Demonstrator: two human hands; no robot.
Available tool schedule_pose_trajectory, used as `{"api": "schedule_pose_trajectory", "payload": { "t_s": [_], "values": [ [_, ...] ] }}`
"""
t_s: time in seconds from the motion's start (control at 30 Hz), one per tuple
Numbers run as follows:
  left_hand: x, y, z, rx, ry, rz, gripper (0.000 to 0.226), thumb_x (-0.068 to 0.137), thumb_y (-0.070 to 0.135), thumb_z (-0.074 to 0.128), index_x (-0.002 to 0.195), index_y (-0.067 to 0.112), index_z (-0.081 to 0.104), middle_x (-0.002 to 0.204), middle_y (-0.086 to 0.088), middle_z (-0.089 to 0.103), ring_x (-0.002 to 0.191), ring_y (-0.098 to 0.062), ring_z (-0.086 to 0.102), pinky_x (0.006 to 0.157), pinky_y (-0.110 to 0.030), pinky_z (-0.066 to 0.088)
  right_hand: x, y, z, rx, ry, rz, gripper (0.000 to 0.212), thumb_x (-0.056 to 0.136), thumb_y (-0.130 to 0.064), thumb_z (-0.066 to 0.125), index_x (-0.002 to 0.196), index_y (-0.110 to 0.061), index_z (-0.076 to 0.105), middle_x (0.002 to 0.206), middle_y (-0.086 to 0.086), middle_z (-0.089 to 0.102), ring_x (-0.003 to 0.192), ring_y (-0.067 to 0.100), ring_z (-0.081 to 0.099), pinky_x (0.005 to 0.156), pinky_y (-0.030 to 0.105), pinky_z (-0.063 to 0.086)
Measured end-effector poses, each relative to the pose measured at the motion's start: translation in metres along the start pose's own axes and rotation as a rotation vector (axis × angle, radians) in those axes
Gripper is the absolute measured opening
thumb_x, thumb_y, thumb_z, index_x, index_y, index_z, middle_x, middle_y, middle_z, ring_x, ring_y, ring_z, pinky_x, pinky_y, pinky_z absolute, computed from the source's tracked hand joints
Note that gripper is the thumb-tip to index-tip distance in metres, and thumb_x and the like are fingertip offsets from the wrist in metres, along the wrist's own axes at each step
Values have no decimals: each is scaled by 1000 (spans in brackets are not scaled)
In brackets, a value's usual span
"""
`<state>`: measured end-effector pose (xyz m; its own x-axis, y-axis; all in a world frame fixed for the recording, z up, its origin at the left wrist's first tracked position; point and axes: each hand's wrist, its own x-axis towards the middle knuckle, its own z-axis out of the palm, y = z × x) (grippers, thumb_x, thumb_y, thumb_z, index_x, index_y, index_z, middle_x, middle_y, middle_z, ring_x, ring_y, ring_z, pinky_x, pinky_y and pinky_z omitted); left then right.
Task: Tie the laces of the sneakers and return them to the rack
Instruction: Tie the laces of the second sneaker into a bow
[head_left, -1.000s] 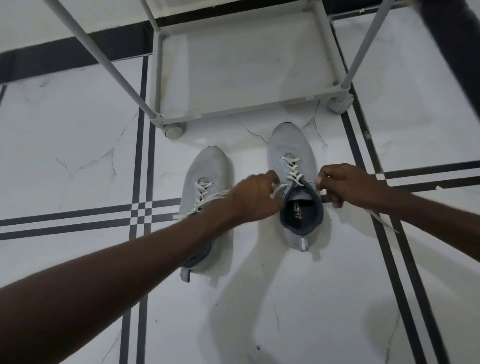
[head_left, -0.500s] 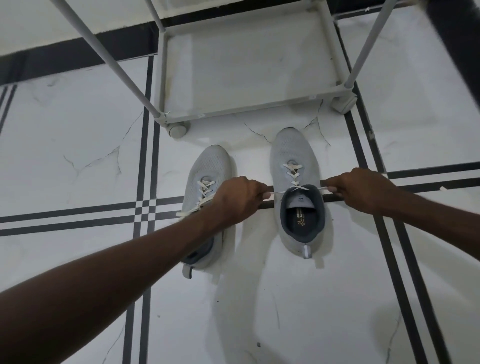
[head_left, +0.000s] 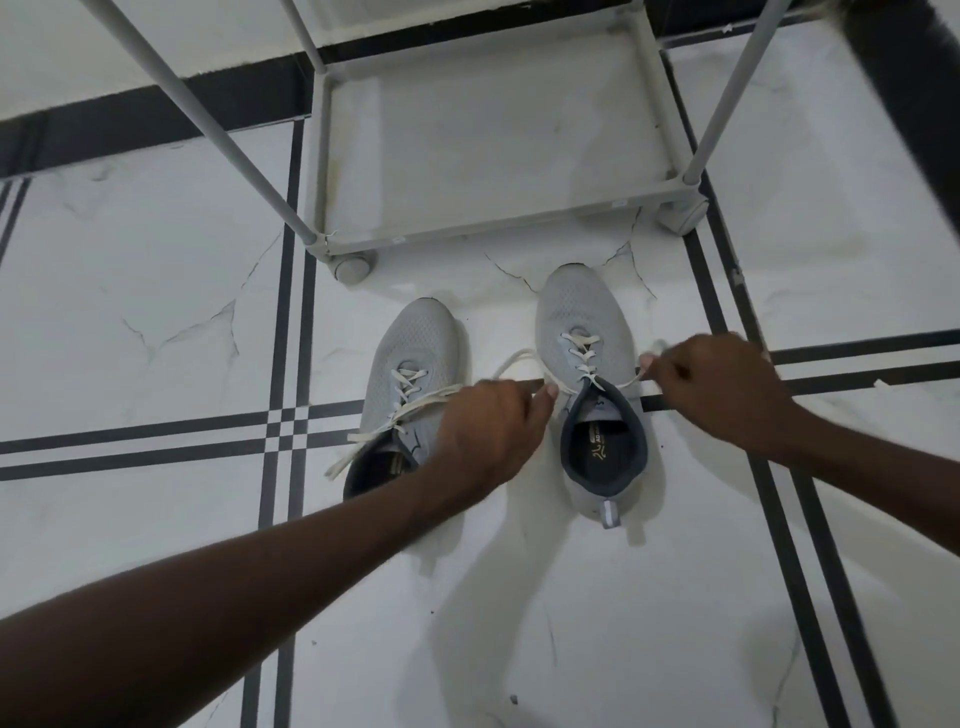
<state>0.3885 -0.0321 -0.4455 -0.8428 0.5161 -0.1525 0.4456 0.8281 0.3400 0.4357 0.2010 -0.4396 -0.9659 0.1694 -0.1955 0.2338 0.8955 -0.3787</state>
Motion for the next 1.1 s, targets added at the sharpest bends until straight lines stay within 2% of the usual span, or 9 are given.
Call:
{"api": "schedule_pose_trajectory", "payload": {
  "t_s": [0.13,0.27,0.33,0.5,0.6,0.73,0.87,0.97,1.1],
  "values": [
    [22,4,3,-526,-197,-457,41,101,39,41,110,7,65,112,-14,68,102,-31,62,86,-38,49,9,-14,9,813,-304,585,30,96,-21,53,79,-3,70,64,7,70,58,19,58,56,27,42],
    [69,6,-17,-1110,-145,-631,14,97,18,50,99,13,63,105,-13,72,93,-25,65,83,-34,53,35,-12,-12,1160,-270,641,17,96,-12,48,97,-6,64,101,15,70,93,26,66,89,35,53],
    [83,9,-24,-1213,-198,-650,13,94,6,51,99,8,63,97,-15,70,86,-26,67,82,-34,55,44,-15,-25,1290,-329,621,16,97,-11,44,96,-8,60,100,16,70,98,28,67,95,38,51],
    [79,0,-12,-506,-205,-573,40,85,38,54,79,1,69,71,-11,71,62,-28,70,70,-39,62,53,-22,-36,1257,-254,528,22,100,-11,41,93,-6,61,87,14,68,88,29,68,83,39,56],
    [73,4,-1,-670,-389,-658,42,84,42,65,80,0,65,71,-13,66,56,-27,62,60,-32,57,50,-23,-36,1230,-211,524,24,101,-11,40,93,-6,62,84,13,66,81,26,67,76,37,56],
    [77,8,10,-627,-188,-587,15,76,16,76,85,5,75,88,-15,75,84,-30,72,80,-43,61,50,-26,-37,1205,-202,506,23,101,-11,41,95,-6,63,84,13,67,78,25,68,74,37,57],
    [81,12,-11,-905,-60,-570,19,76,-2,69,78,16,72,79,-7,74,72,-20,69,82,-38,60,52,-29,-45,1156,-156,395,21,99,-10,47,96,-2,66,84,15,70,81,29,70,78,38,59],
    [82,29,-32,-1084,-207,-404,21,88,-6,55,100,2,70,81,-14,68,75,-25,68,78,-37,59,55,-35,-50,1066,-71,244,20,97,-11,53,94,-2,71,94,16,73,92,30,72,85,37,58],
    [82,47,-43,-988,-502,-174,24,96,4,50,113,4,68,84,-17,67,66,-24,64,66,-30,58,65,-42,-58,851,12,46,17,92,-22,62,93,-16,77,98,-1,76,103,13,67,96,31,48]
  ]
}}
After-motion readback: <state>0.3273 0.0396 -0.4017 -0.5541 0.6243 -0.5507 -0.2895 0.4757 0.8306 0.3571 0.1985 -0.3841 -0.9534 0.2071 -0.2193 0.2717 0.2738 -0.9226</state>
